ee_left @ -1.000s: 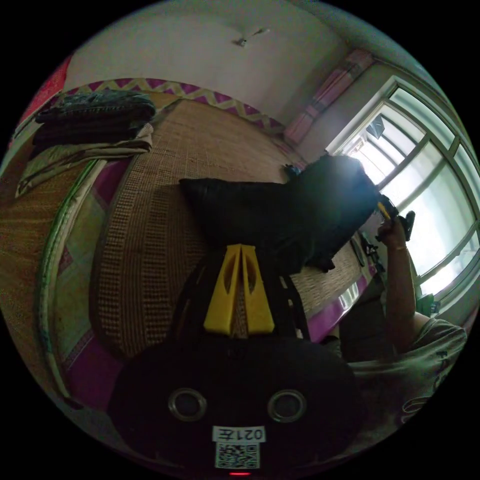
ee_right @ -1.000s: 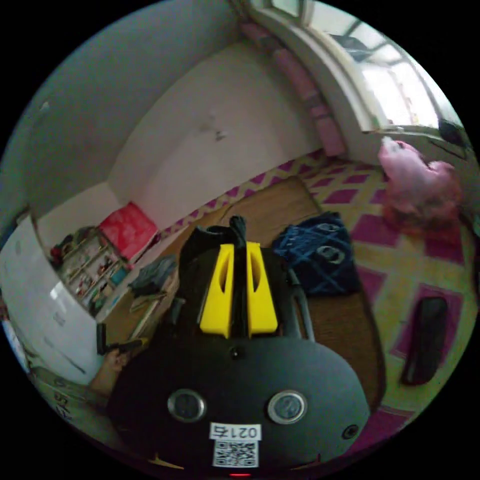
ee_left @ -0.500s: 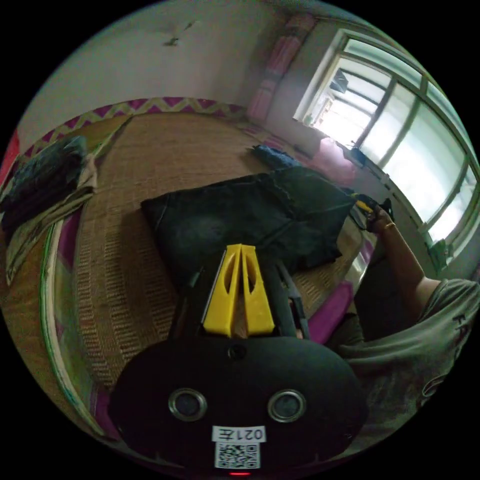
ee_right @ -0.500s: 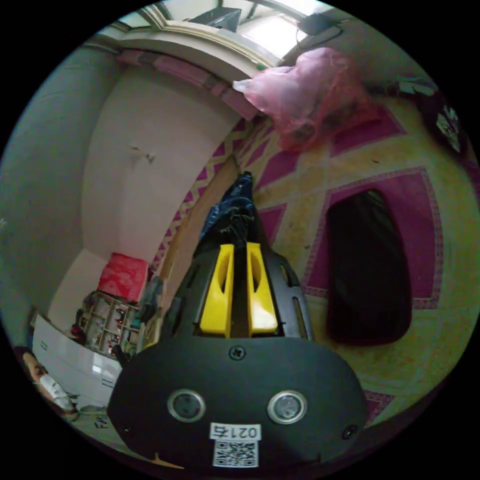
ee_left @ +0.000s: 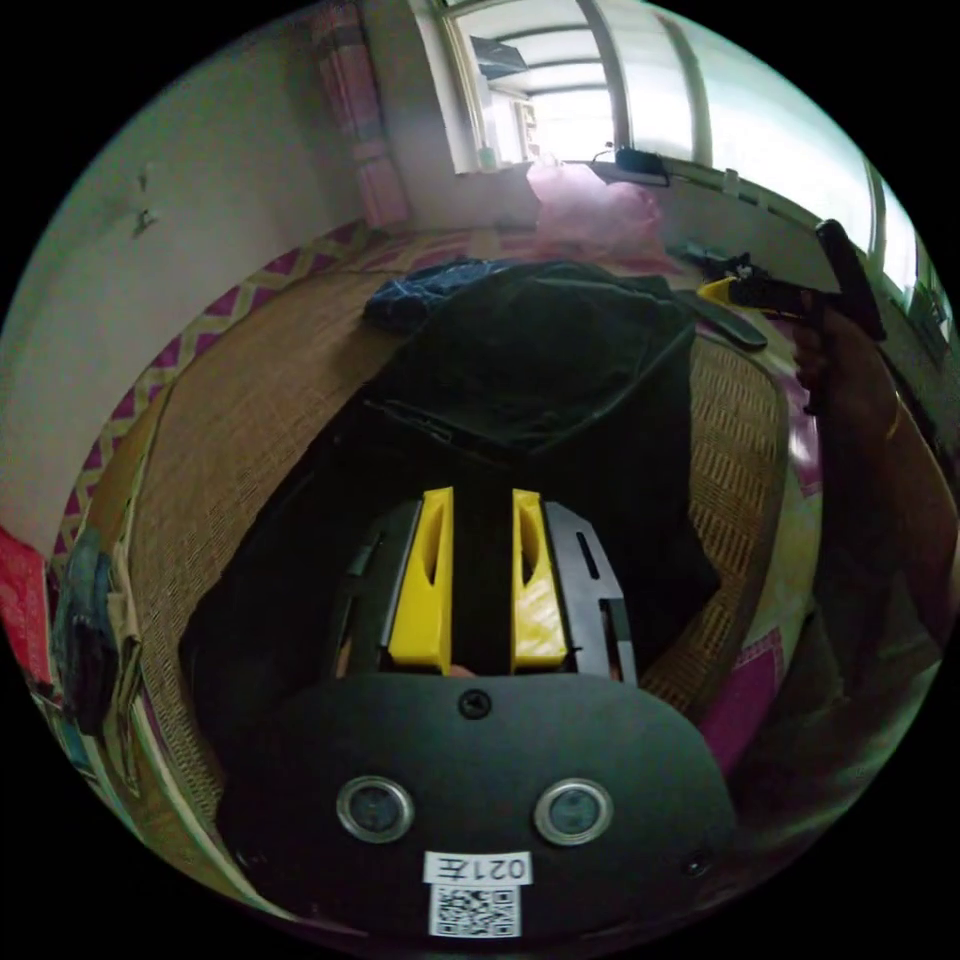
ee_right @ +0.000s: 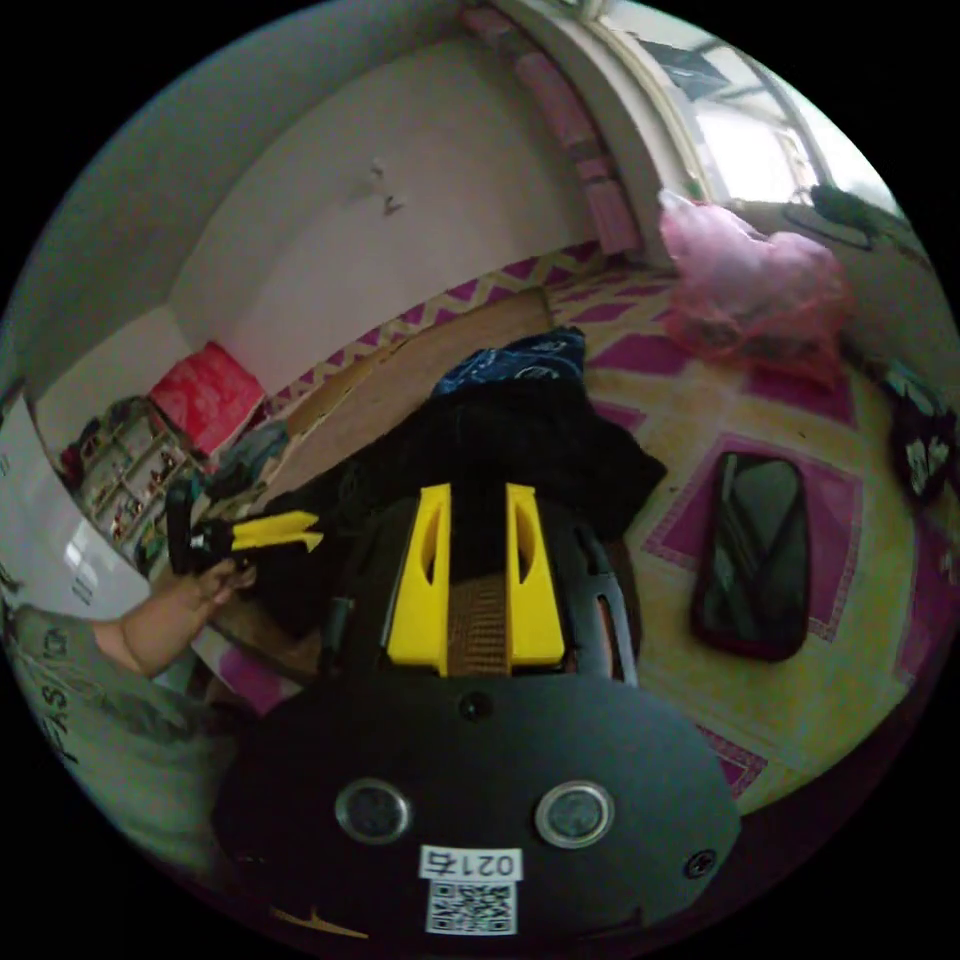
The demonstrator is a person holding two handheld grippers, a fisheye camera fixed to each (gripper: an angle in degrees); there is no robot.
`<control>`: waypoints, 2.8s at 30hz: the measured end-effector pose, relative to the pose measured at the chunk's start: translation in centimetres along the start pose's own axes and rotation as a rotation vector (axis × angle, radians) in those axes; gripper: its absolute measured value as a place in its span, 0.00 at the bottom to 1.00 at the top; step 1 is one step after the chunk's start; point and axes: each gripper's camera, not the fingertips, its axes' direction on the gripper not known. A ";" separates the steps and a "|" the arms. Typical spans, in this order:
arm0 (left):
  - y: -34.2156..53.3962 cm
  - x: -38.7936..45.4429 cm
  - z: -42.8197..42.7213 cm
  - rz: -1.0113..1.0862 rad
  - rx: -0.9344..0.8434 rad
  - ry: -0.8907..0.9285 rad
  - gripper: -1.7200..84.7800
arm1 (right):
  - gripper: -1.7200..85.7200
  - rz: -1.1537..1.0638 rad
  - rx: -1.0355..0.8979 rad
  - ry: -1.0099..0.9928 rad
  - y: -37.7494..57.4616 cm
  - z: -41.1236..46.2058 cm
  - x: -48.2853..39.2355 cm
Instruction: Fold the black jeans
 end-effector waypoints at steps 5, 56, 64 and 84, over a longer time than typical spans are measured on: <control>-1.6 -1.8 0.2 0.006 -0.061 -0.021 0.10 | 0.11 -0.110 -0.066 -0.041 2.1 4.3 -8.2; 20.4 -55.6 -33.1 -0.411 0.181 0.057 0.11 | 0.11 -0.939 -0.539 0.132 14.0 49.0 -32.4; 19.7 -54.5 -31.6 -0.278 0.075 0.083 0.12 | 0.01 -0.981 -0.411 0.048 17.8 44.1 -36.3; 23.9 -48.7 -37.6 -0.138 -0.060 0.003 0.01 | 0.01 -0.916 -0.315 0.007 20.9 32.0 -42.6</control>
